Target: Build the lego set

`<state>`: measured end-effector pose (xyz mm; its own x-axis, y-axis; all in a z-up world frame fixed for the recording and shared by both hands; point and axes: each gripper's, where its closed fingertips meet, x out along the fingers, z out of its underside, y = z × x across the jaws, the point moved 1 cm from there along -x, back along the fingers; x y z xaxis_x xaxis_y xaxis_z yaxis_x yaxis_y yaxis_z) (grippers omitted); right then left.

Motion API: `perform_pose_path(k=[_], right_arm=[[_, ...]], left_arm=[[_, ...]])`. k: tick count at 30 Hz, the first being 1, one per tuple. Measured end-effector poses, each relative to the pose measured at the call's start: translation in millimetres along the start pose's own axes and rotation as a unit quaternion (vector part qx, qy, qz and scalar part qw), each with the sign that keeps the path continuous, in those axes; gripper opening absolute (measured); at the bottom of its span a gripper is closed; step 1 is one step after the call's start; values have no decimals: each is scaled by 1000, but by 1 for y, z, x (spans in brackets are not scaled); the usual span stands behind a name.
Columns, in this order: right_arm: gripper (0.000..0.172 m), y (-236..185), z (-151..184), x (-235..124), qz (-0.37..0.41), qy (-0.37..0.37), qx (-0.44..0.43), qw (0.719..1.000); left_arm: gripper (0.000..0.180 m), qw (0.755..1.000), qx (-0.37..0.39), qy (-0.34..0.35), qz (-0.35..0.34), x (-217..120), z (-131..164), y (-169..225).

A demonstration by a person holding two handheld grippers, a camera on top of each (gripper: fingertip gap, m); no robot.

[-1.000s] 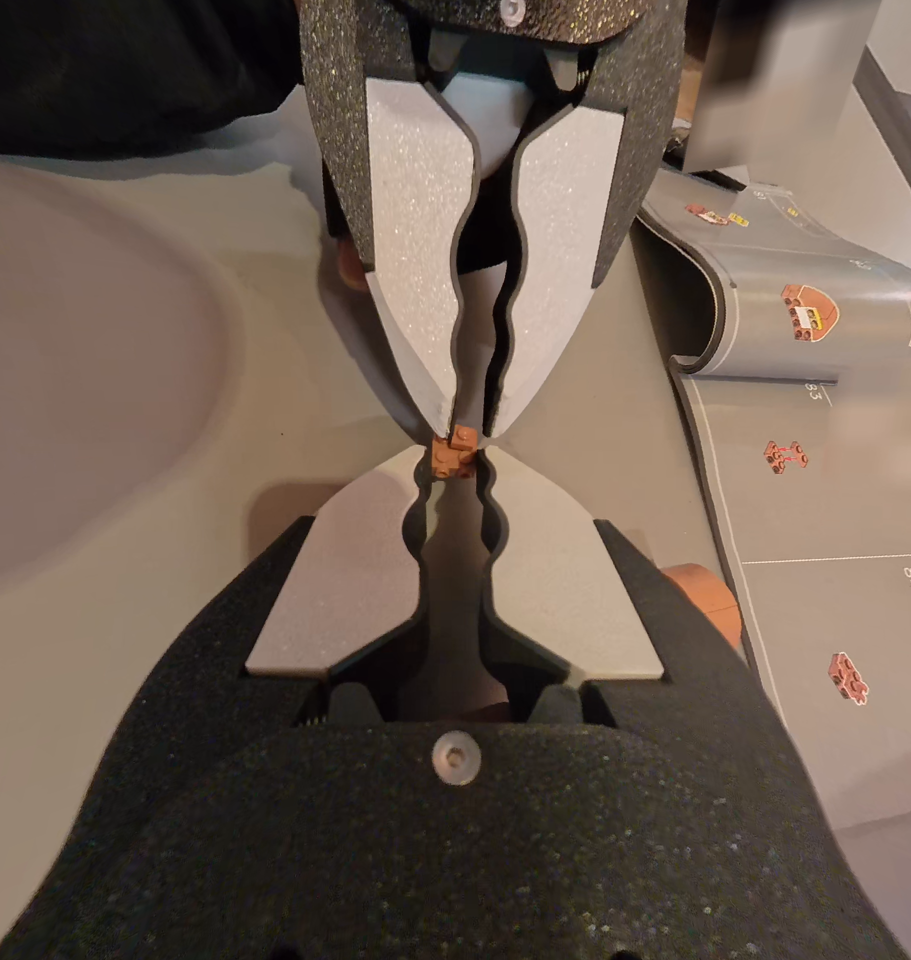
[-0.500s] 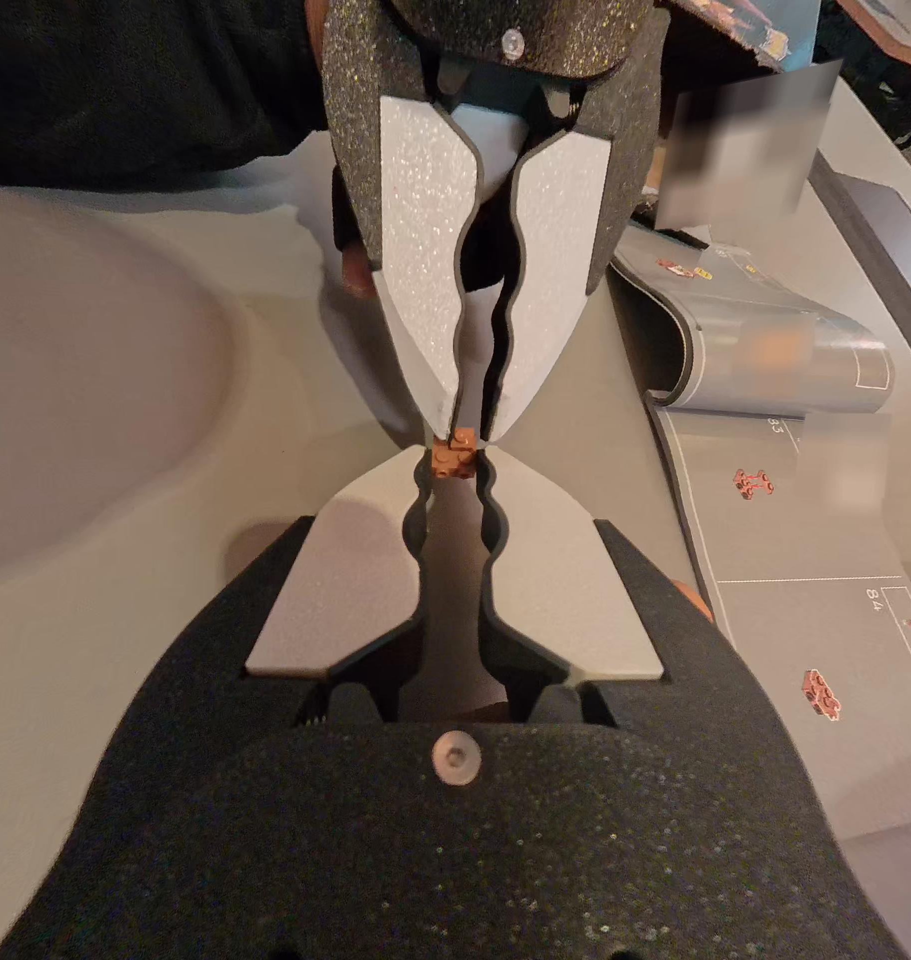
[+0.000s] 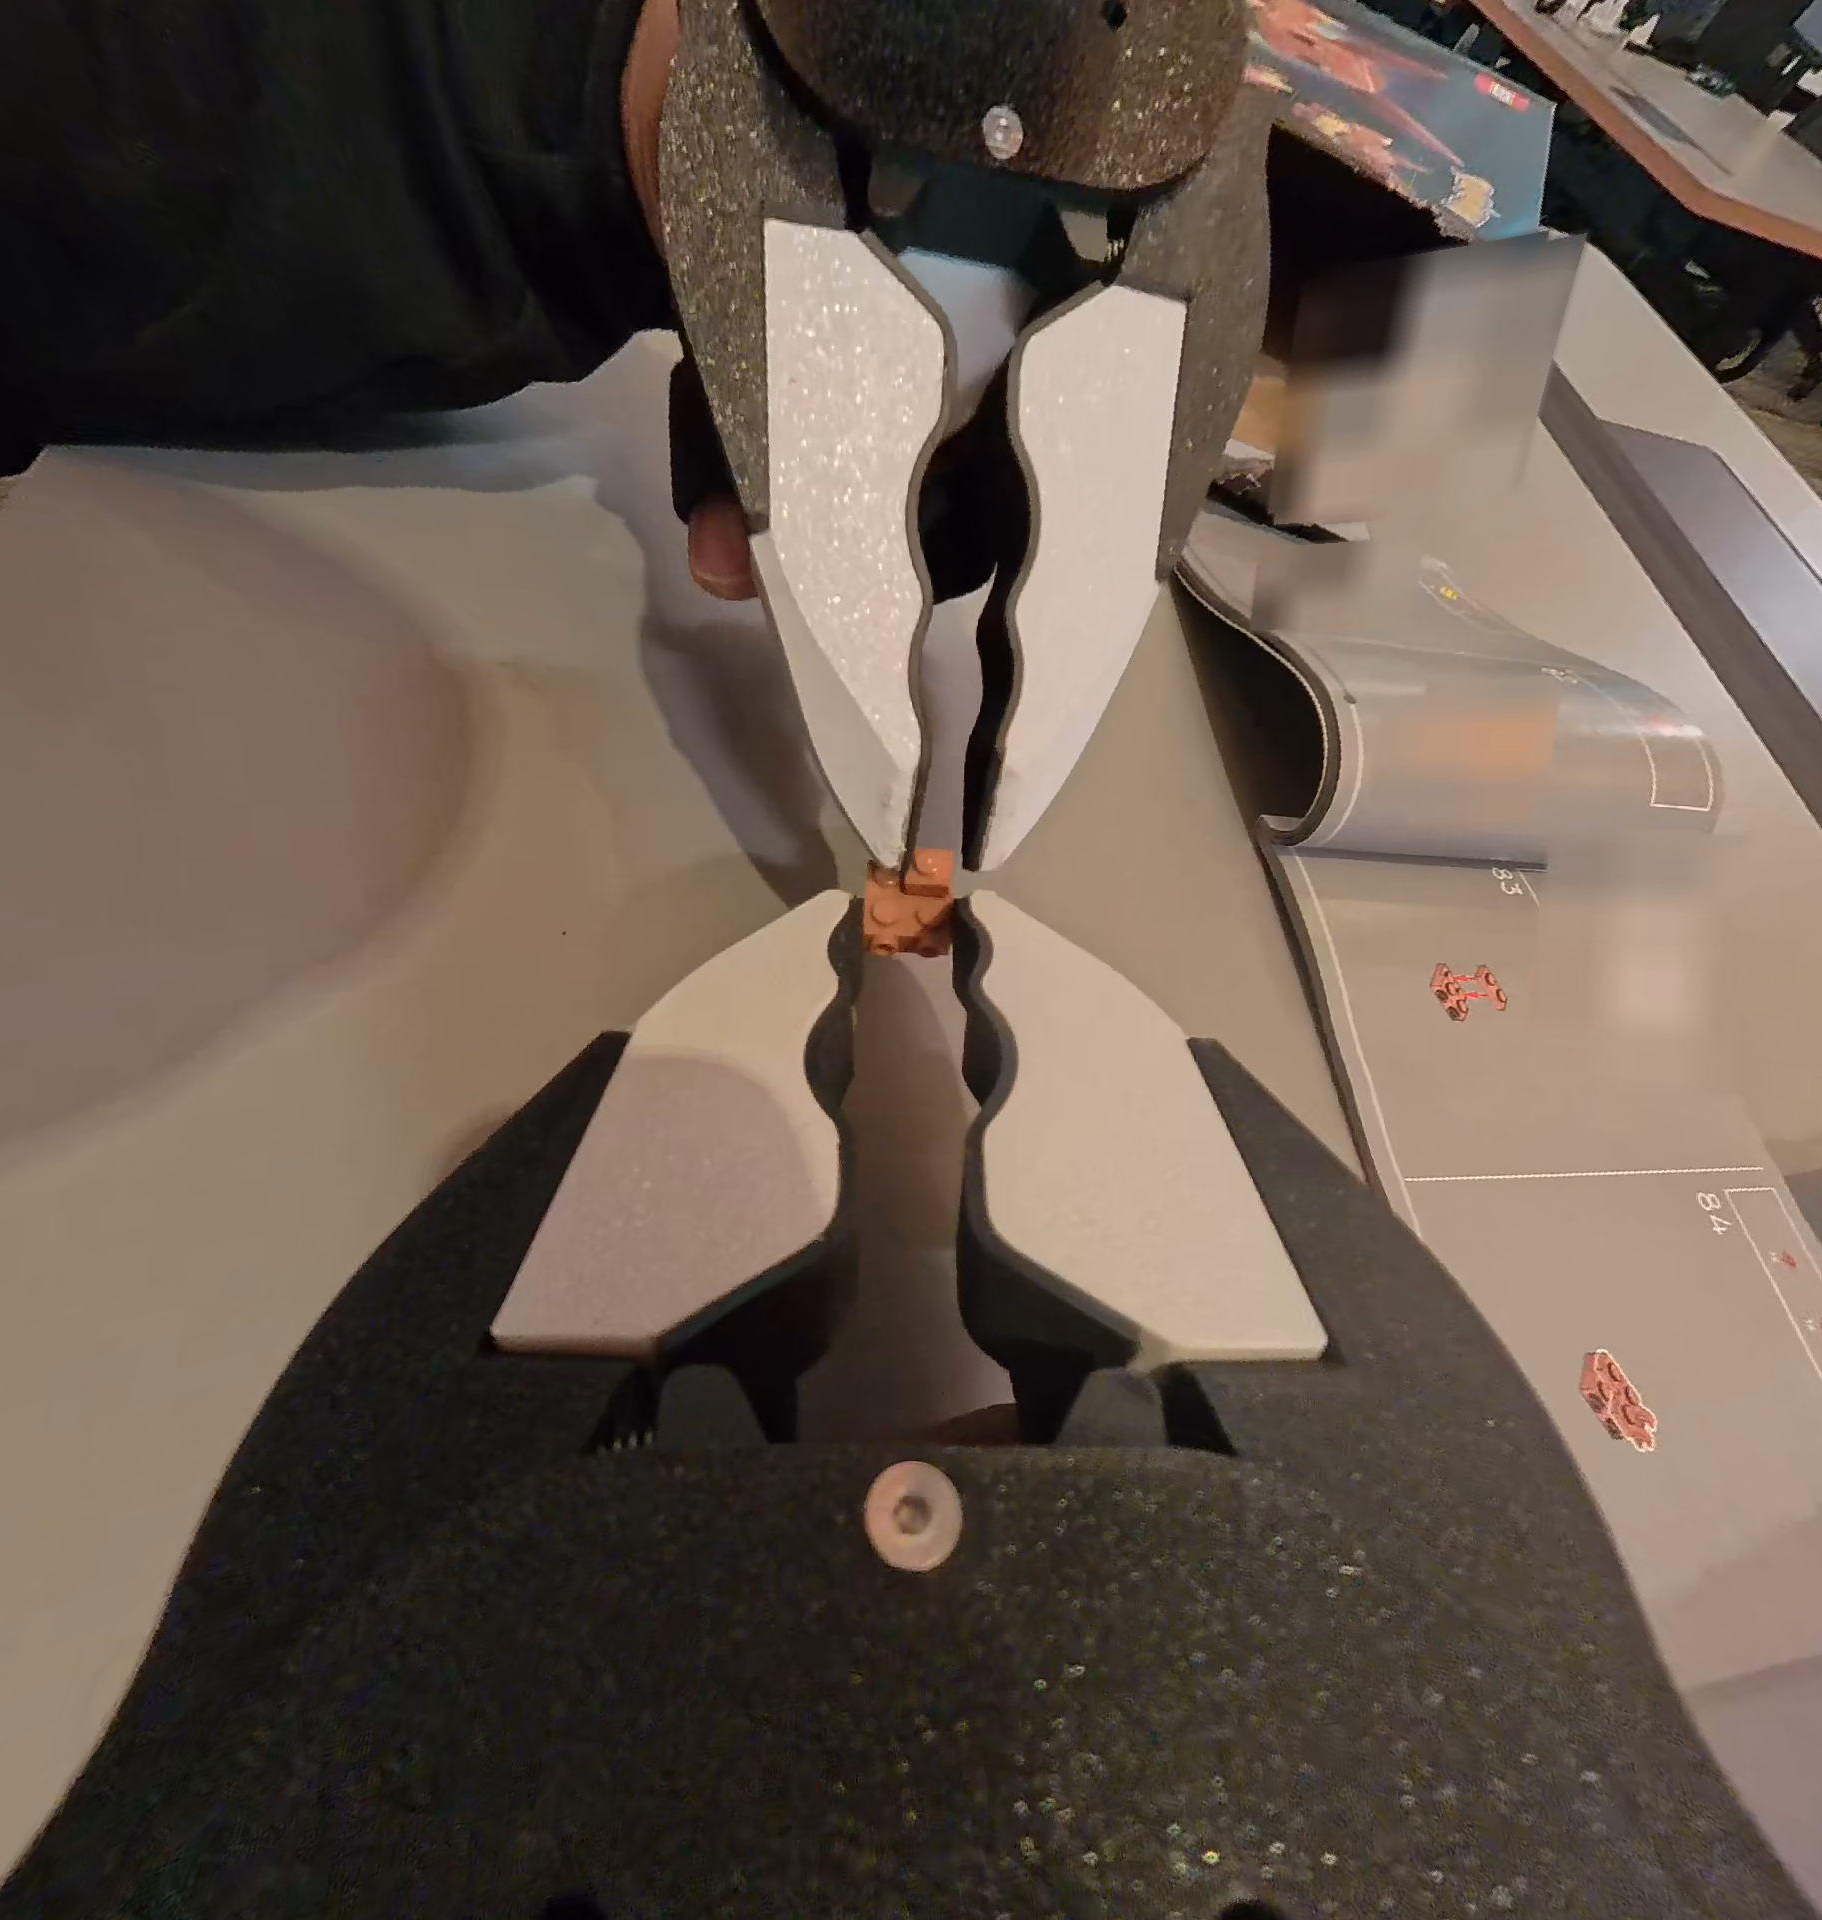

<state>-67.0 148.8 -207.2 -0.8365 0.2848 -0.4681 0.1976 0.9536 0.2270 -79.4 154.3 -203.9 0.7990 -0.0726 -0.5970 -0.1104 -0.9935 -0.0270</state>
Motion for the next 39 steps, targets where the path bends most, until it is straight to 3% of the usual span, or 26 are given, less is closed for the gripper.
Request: perform_pose_path(k=[32, 39], right_arm=[[16, 3, -7, -5, 6, 33, 7, 999], [15, 2, -8, -10, -35, 40, 37, 998]], left_arm=[[10, 999, 3, 40, -11, -6, -12, -4], [16, 990, 104, 65, -64, -21, -21, -7]])
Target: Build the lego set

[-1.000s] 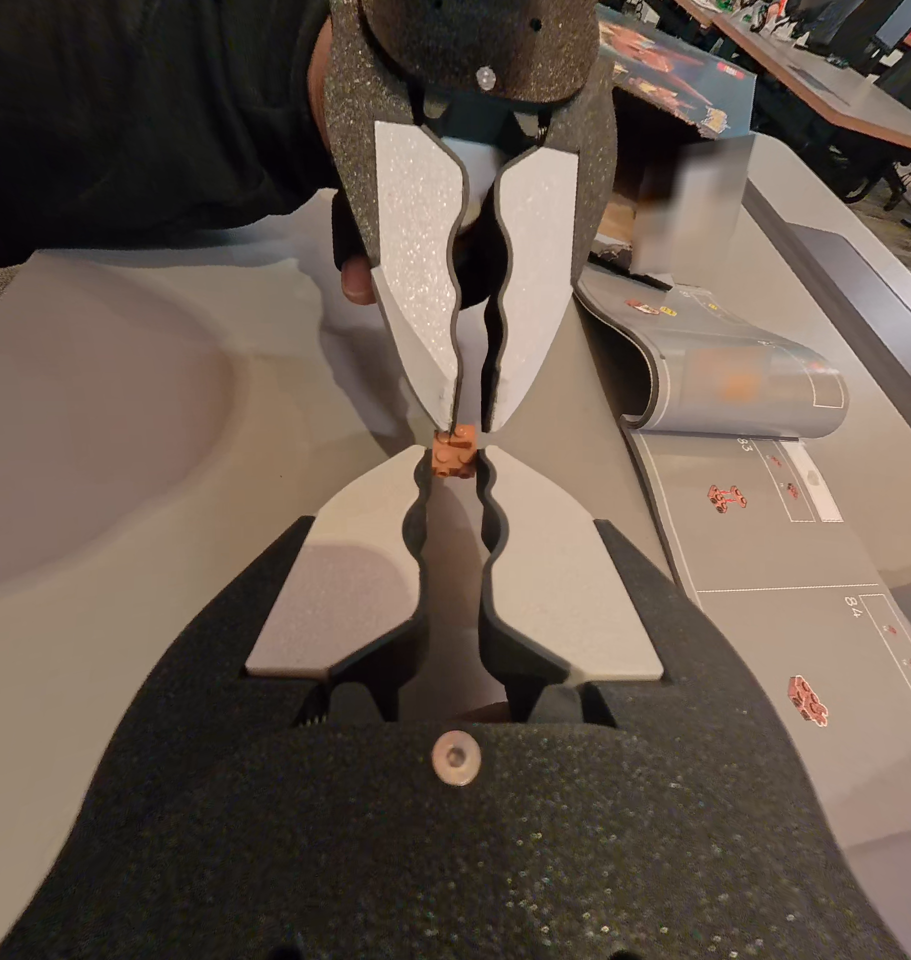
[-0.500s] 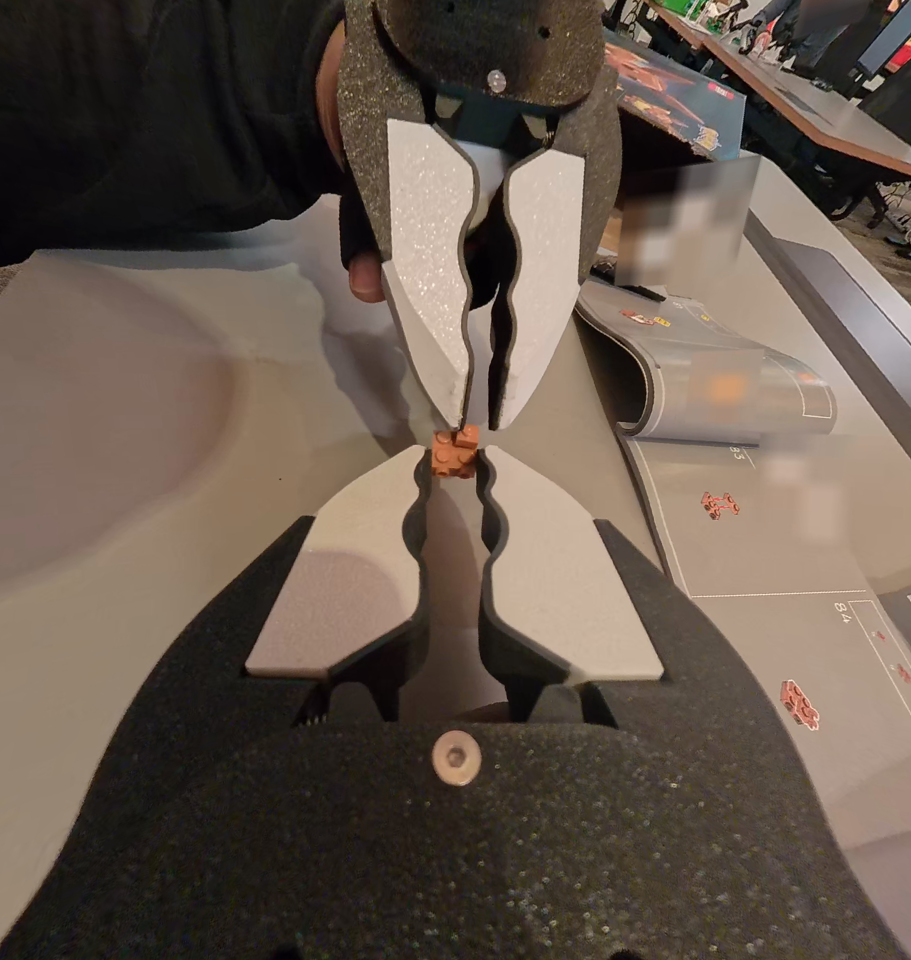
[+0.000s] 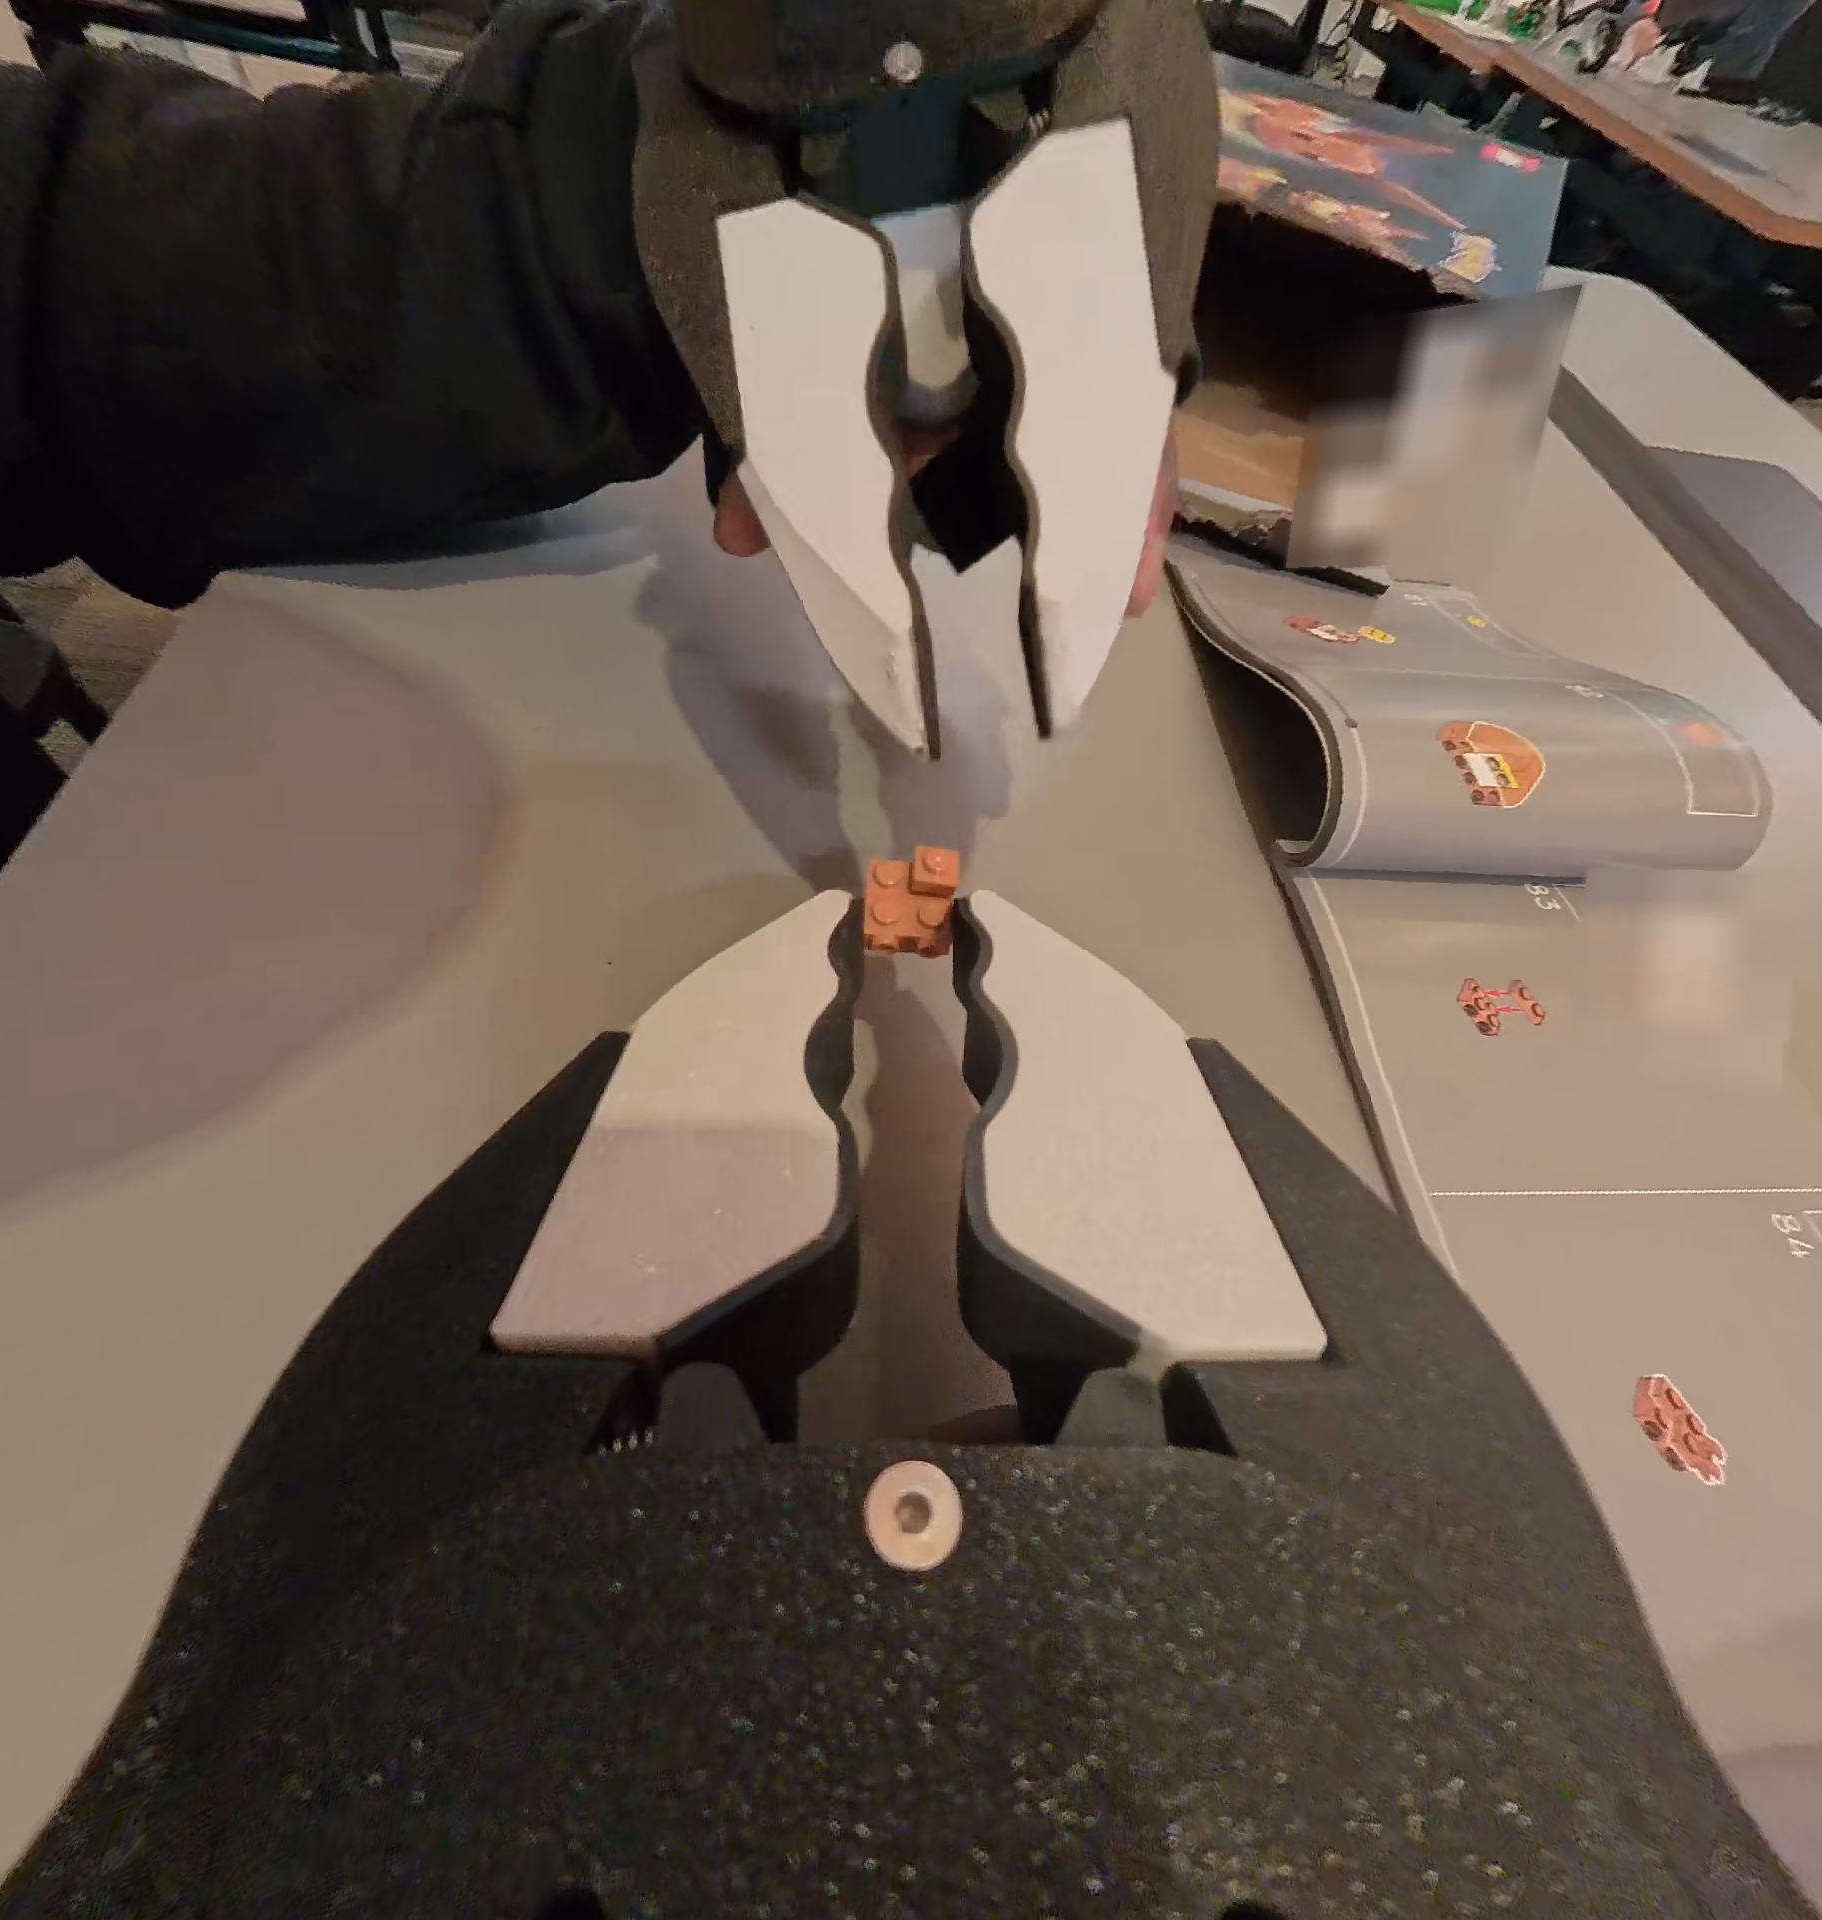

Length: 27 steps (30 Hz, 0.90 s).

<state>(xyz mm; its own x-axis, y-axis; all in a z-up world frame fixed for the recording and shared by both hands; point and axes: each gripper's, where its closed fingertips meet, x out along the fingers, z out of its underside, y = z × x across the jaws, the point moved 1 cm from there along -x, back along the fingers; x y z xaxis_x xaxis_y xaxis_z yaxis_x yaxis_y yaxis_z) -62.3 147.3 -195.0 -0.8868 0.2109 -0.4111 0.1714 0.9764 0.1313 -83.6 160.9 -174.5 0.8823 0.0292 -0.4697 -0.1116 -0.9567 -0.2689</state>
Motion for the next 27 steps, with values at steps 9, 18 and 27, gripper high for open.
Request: perform_pose_path(k=[9, 18, 27], right_arm=[[16, 0, -6, -11, -51, 12, 41, 998], [16, -2, -11, -14, -60, 23, 44, 997], [16, -2, -14, -15, -64, 30, 49, 996]], left_arm=[[28, 956, 268, 39, -115, -9, -4, 0], [29, 902, 403, -9, -153, 9, -4, 6], [23, 889, 428, -3, -160, 16, -7, 11]])
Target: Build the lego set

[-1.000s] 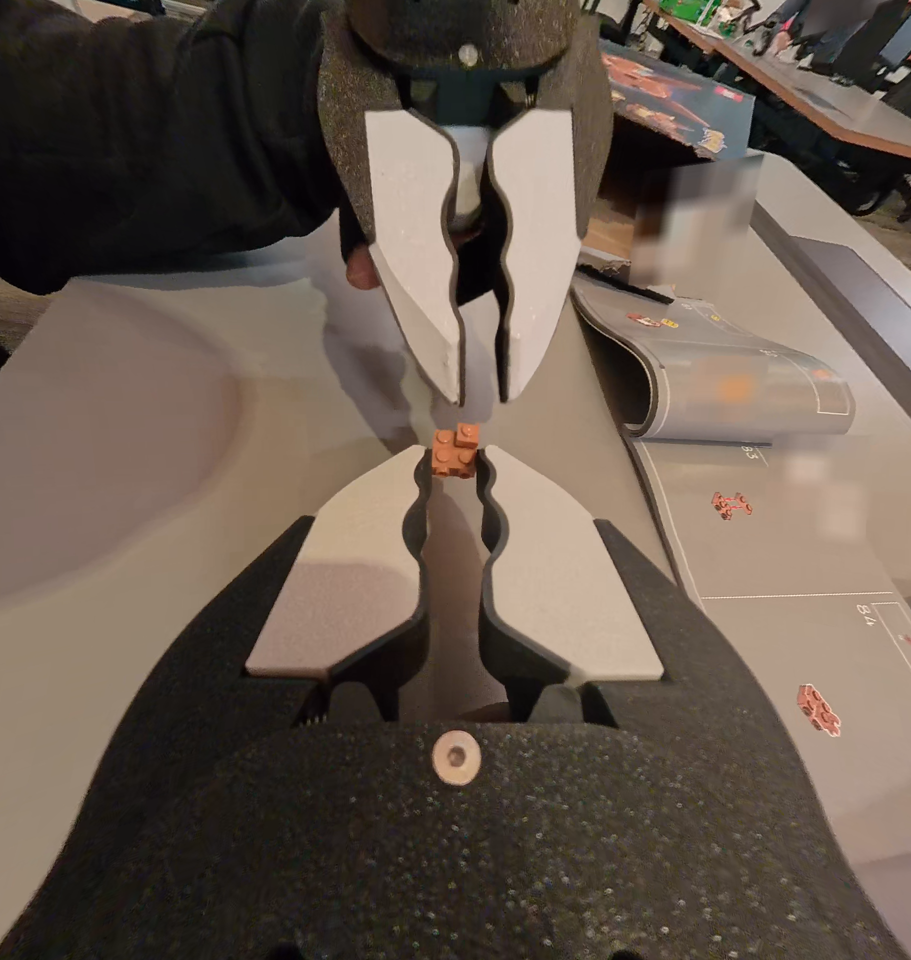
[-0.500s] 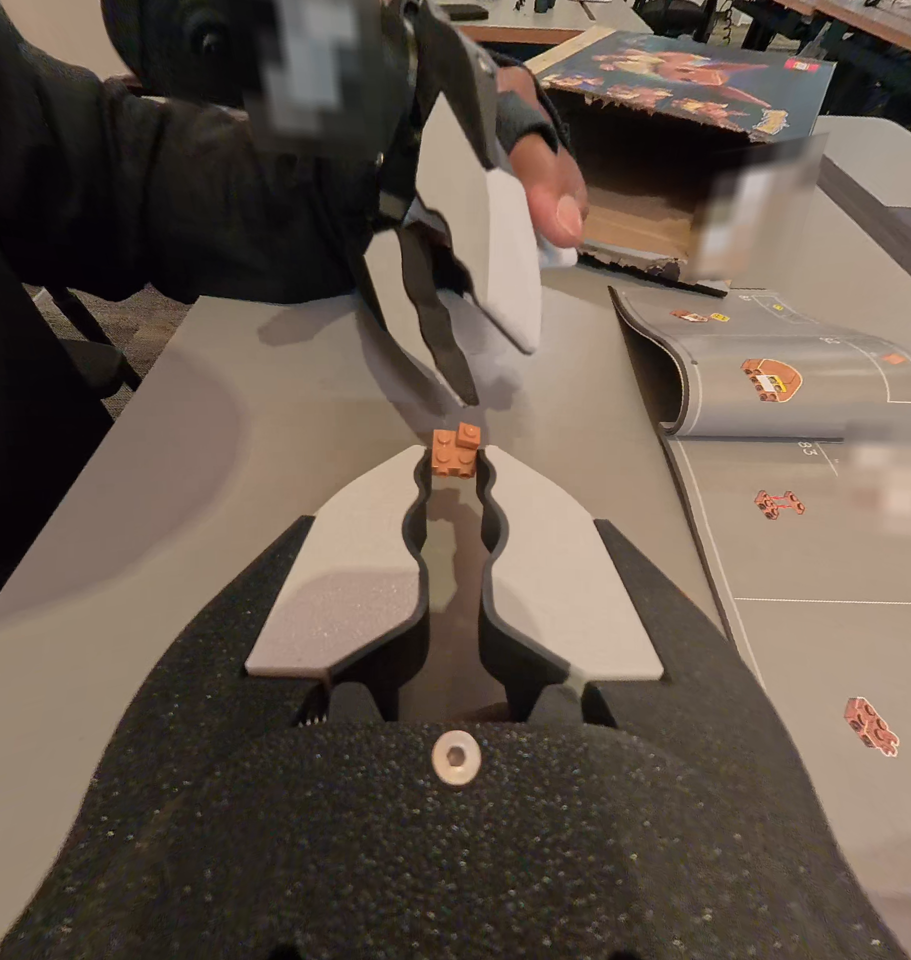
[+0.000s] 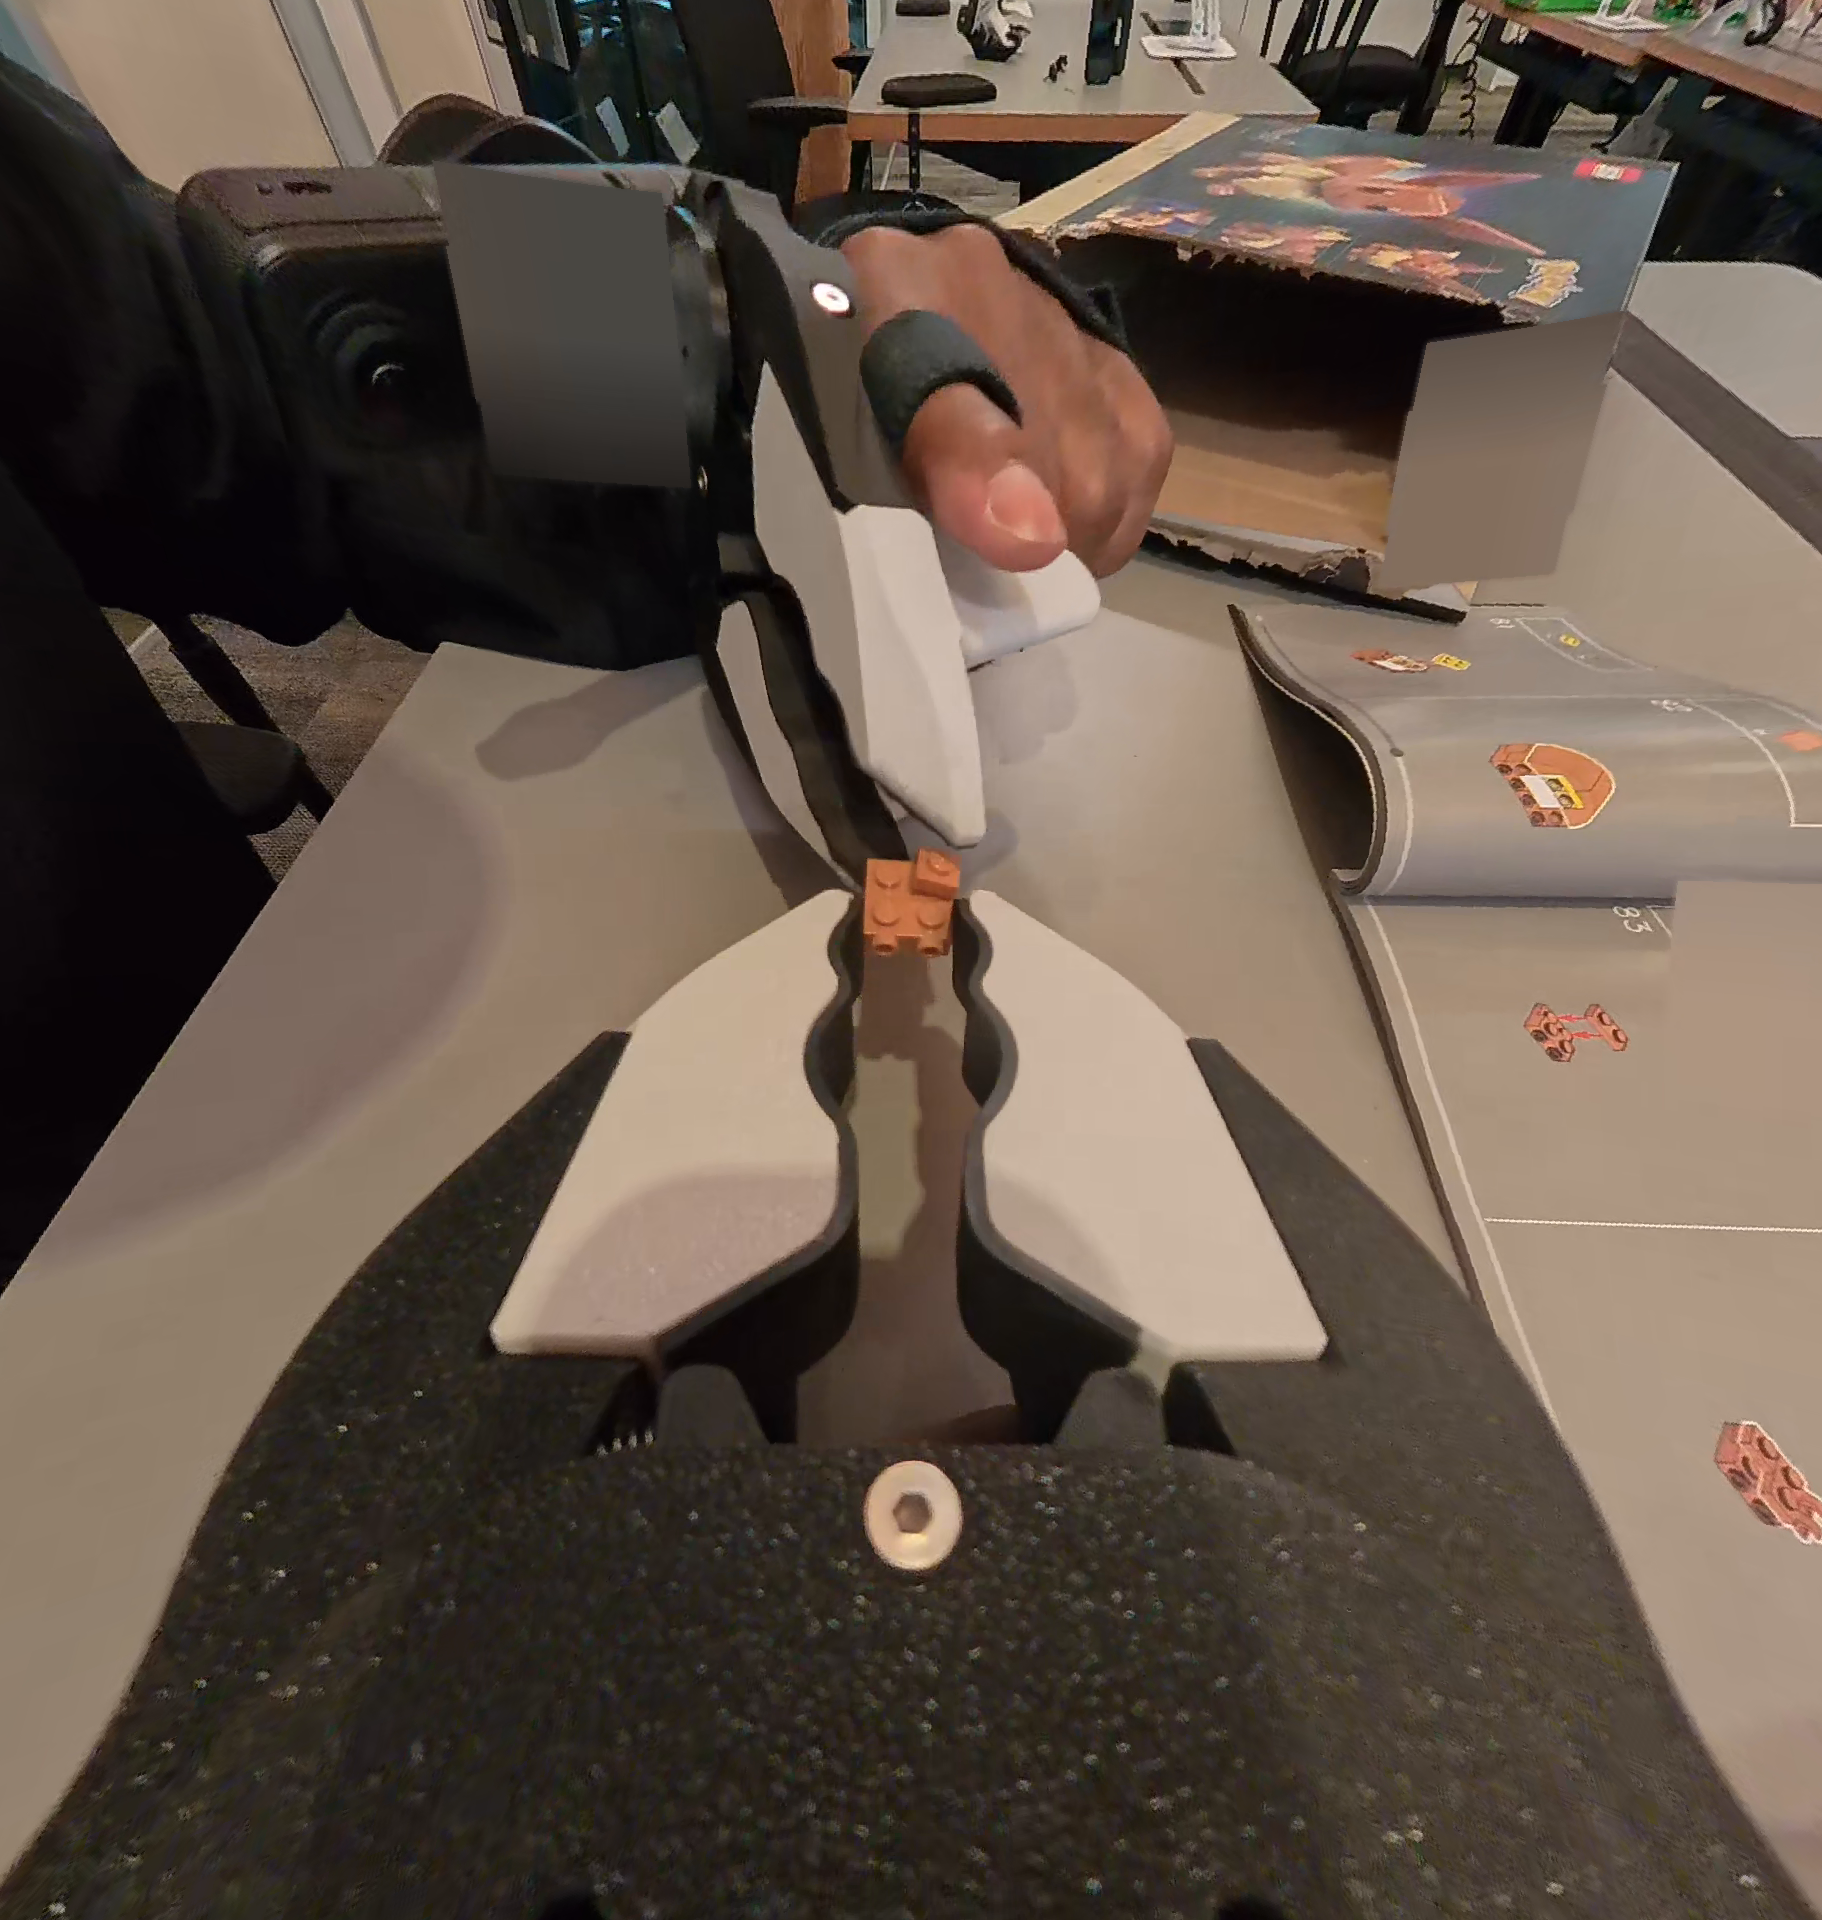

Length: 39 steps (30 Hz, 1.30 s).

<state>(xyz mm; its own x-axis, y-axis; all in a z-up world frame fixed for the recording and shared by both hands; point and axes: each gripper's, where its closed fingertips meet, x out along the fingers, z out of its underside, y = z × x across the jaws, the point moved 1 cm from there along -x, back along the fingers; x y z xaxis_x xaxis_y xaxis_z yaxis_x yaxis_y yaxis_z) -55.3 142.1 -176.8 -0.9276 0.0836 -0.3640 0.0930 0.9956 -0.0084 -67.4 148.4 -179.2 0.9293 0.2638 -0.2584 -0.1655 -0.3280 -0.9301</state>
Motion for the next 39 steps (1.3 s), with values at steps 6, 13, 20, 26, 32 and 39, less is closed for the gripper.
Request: perform_pose_path(k=[6, 13, 20, 26, 32, 39], right_arm=[[15, 2, -1, 1, 12, 1, -2, 1000], [15, 3, -5, 0, 20, 9, 1, 1000], [14, 4, -10, -3, 28, 22, 7, 999], [16, 7, -12, -5, 43, 26, 2, 999], [36, 4, -8, -3, 43, 23, 24, 999], [21, 4, -6, 0, 48, 22, 36, 998]], left_arm=[[15, 999, 28, -16, -13, 3, 0, -1], [14, 999, 40, -26, -20, 3, 0, -3], [13, 998, 46, -43, -30, 3, 0, -7], [13, 996, 54, -57, -47, 3, 1, -12], [12, 994, 66, -64, -65, 0, -1, -18], [11, 993, 75, -60, -62, 3, -5, -15]])
